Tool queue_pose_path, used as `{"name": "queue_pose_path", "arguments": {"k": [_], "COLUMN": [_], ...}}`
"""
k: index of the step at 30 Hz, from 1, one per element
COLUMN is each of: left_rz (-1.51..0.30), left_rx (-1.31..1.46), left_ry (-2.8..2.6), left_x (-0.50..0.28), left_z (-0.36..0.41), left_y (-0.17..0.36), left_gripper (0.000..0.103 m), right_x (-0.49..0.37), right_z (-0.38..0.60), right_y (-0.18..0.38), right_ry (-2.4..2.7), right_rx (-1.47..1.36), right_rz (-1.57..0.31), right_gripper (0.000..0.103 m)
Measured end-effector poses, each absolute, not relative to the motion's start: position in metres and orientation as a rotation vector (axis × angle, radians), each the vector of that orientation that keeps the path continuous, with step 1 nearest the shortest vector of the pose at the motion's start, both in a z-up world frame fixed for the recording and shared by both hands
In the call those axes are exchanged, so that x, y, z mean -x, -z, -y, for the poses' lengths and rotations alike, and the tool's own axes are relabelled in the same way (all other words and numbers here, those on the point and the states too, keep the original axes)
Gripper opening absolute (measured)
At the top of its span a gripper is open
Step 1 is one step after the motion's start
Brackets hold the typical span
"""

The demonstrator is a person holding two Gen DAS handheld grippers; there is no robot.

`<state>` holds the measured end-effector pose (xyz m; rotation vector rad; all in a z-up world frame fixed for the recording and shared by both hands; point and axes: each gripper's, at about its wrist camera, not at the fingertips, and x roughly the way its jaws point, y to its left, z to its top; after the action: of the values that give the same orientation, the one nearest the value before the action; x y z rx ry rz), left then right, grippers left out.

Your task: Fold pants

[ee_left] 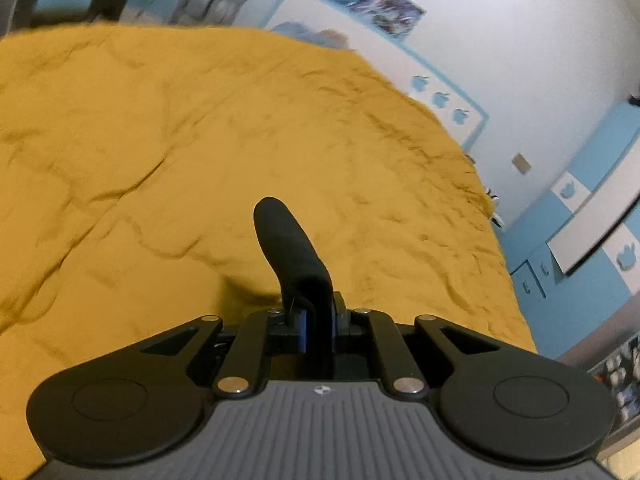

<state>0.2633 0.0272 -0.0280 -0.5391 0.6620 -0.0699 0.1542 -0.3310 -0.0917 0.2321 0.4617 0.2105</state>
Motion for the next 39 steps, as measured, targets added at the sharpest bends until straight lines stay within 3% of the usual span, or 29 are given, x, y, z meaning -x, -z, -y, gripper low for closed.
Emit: {"name": "queue_pose_path", "arguments": {"k": [13, 28, 31, 37, 39], "left_rz": [-0.563, -0.672, -0.711, -0.800, -0.808], "left_rx": [0.160, -0.111, -0.180, -0.231, -0.242], "left_ry": [0.264, 0.454, 0.483, 0.606, 0.634], "left_x": [-0.257, -0.247, -0.242, -0.217, -0.204], "left_z": [0.127, 0.263, 0.280, 0.280, 0.265], "left_y": [-0.013, 0.061, 0.083, 0.098, 0.090], "left_gripper": [0.011, 0.011, 0.015, 0.045, 0.048], "right_x": [-0.127, -0.099, -0.097, -0.098, -0.104], "right_z": [0.396, 0.455, 0.466, 0.479, 0.480], "right_y": [0.099, 0.104, 0.107, 0.112, 0.110], "right_ry": [-0.144, -0.022, -0.006, -0.009, -0.037], "right_rx": [-0.437, -0.577, -0.616, -0.693, -0.694], "right_rz": [-0.392, -0.336, -0.336, -0.355, -0.370], "right_gripper": [0.060, 0.060, 0.060, 0.060, 0.060]}}
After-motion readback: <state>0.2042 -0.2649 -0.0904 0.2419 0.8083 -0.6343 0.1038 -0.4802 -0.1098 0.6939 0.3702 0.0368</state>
